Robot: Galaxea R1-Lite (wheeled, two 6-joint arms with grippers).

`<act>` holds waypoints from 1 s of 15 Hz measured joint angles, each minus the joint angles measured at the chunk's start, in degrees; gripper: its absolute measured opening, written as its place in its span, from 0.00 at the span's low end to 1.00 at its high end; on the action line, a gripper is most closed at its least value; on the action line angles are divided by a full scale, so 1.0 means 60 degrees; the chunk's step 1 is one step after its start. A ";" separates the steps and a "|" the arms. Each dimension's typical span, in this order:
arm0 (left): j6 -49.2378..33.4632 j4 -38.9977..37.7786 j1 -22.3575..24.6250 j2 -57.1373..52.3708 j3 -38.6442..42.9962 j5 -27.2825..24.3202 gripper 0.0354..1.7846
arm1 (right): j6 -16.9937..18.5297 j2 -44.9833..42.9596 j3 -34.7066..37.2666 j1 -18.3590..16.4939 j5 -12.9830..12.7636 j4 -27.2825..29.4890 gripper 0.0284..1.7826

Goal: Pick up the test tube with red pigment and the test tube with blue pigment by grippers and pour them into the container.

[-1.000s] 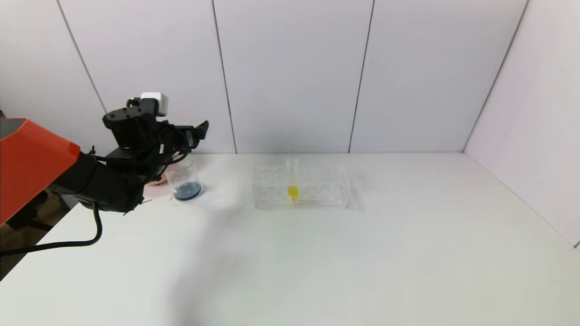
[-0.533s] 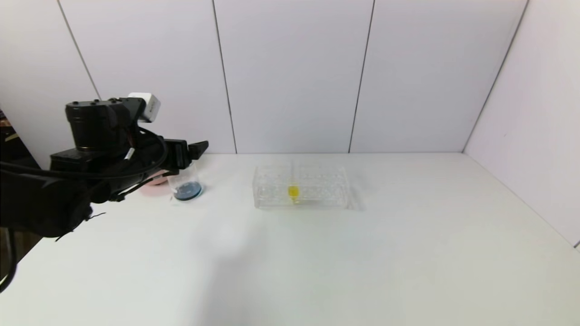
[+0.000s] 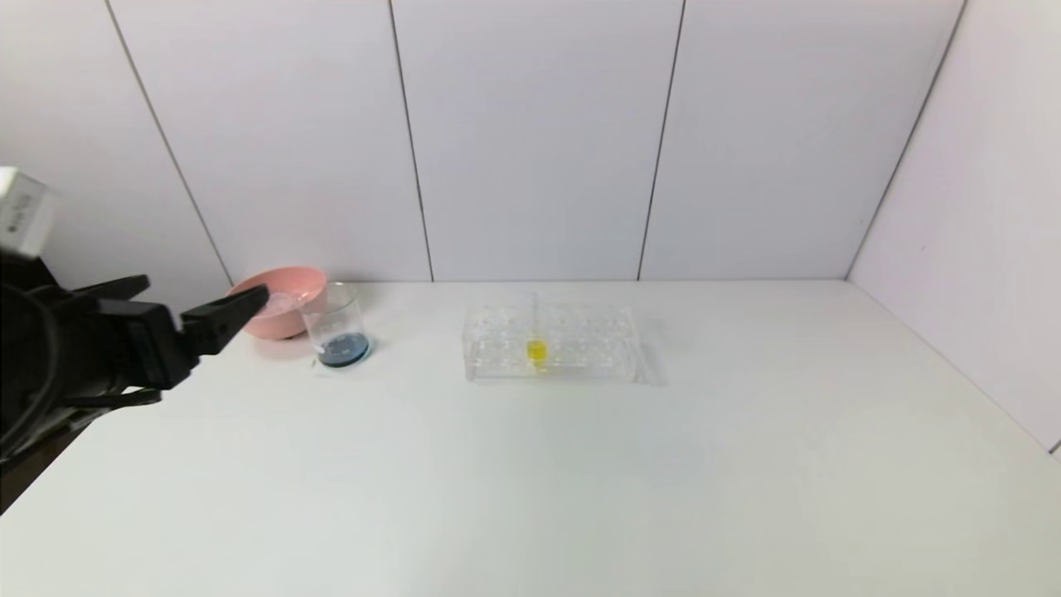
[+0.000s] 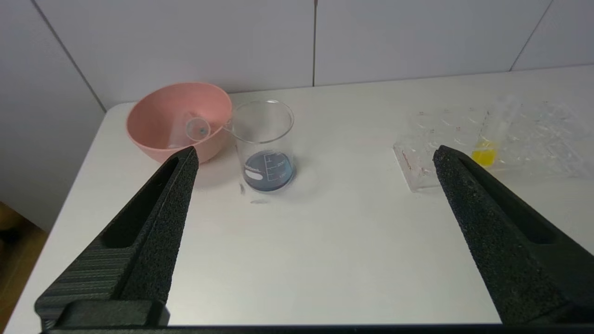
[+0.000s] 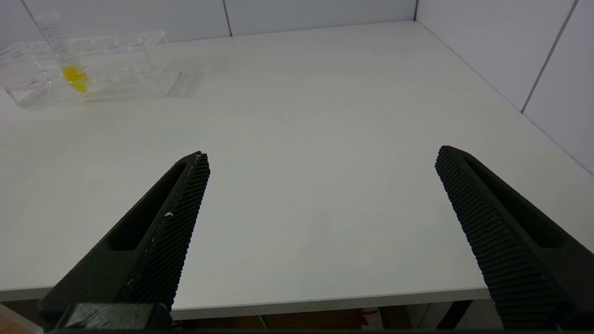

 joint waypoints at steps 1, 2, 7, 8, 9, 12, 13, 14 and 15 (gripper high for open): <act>0.0120 0.0368 0.0000 -0.0746 0.0055 0.0079 0.99 | 0.0000 0.0000 0.0000 0.0000 0.0000 0.0000 1.00; 0.0319 0.0758 0.0000 -0.1495 0.0087 0.0146 0.99 | 0.0000 0.0000 0.0000 0.0000 0.0000 0.0000 1.00; 0.1802 0.3686 0.0035 -0.5014 -0.0364 0.0868 0.99 | 0.0000 0.0000 0.0000 0.0000 0.0000 0.0000 1.00; 0.2046 0.4295 0.0059 -0.5565 -0.0492 0.0998 0.99 | 0.0000 0.0000 0.0000 0.0000 0.0000 0.0000 1.00; 0.2304 0.4756 0.0142 -0.6069 -0.0565 0.1075 0.99 | 0.0000 0.0000 0.0000 0.0000 0.0000 0.0000 1.00; 0.2745 0.5317 0.1061 -0.7310 -0.0542 0.1002 0.99 | -0.0002 0.0000 0.0000 0.0000 0.0000 0.0000 1.00; 0.2723 0.5327 0.1418 -0.7686 -0.0396 0.0884 0.99 | 0.0000 0.0000 0.0000 0.0000 0.0000 0.0000 1.00; 0.2702 0.5342 0.1640 -0.8072 -0.0244 0.0673 0.99 | 0.0000 0.0000 0.0000 0.0000 0.0000 0.0000 1.00; 0.2658 0.5346 0.1804 -0.8513 -0.0065 0.0396 0.99 | -0.0002 0.0000 0.0000 0.0000 0.0000 0.0000 1.00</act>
